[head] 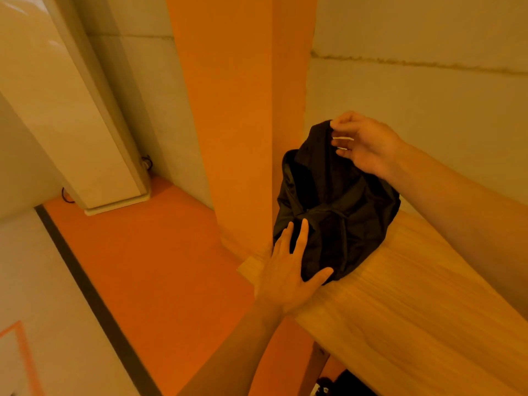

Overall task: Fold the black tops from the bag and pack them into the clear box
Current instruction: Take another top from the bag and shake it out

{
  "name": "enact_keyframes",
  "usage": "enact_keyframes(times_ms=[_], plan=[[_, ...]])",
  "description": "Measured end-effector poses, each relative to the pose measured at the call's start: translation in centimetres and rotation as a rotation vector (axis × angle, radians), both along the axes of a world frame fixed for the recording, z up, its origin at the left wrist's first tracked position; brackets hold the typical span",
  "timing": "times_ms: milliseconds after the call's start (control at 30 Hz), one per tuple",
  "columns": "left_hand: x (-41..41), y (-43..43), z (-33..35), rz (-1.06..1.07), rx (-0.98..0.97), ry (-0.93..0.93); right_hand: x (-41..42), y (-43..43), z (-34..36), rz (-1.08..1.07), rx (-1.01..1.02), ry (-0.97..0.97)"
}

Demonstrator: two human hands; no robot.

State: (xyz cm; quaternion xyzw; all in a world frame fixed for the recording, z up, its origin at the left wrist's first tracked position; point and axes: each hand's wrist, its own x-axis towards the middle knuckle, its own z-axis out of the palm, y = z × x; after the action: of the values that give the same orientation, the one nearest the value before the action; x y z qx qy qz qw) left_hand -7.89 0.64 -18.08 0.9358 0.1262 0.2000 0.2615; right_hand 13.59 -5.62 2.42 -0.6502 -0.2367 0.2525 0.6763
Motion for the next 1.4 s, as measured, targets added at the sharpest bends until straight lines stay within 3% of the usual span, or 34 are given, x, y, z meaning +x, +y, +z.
enact_keyframes(times_ms=[67,200,467,600,733,800,1000,1100,1300,1400], plan=[[-0.1,0.1,0.0,0.001,0.001,-0.002,-0.4,-0.6,2.2,0.007,0.188,0.116],[-0.1,0.2,-0.1,0.009,0.018,0.019,-1.6,-2.4,6.3,-0.043,0.317,0.056],[0.1,0.3,-0.3,0.023,0.056,0.053,-2.3,-12.6,18.2,-0.123,0.918,0.129],[-0.3,0.2,-0.4,0.076,0.165,0.029,-3.1,-18.9,22.9,-0.094,1.016,0.031],[0.1,-3.3,3.3,0.01,0.181,-0.384,-5.4,-23.5,22.0,-0.194,0.904,-0.025],[0.7,-6.3,6.3,-0.091,0.095,-0.474,-8.0,-25.4,19.6,-0.228,0.833,-0.027],[2.2,-16.2,9.8,-0.464,0.065,-0.066,-13.8,-30.4,6.8,-0.409,0.581,0.043],[1.7,-21.8,9.1,-0.59,-0.319,0.055,-15.9,-32.4,0.4,-0.586,0.281,-0.066],[1.0,-26.6,8.2,-0.323,-0.833,-0.032,-19.3,-37.0,-9.3,-0.867,-0.226,-0.084],[0.2,-26.5,8.3,-0.284,-1.151,-0.082,-21.7,-37.0,-13.2,-0.738,-0.308,-0.163]])
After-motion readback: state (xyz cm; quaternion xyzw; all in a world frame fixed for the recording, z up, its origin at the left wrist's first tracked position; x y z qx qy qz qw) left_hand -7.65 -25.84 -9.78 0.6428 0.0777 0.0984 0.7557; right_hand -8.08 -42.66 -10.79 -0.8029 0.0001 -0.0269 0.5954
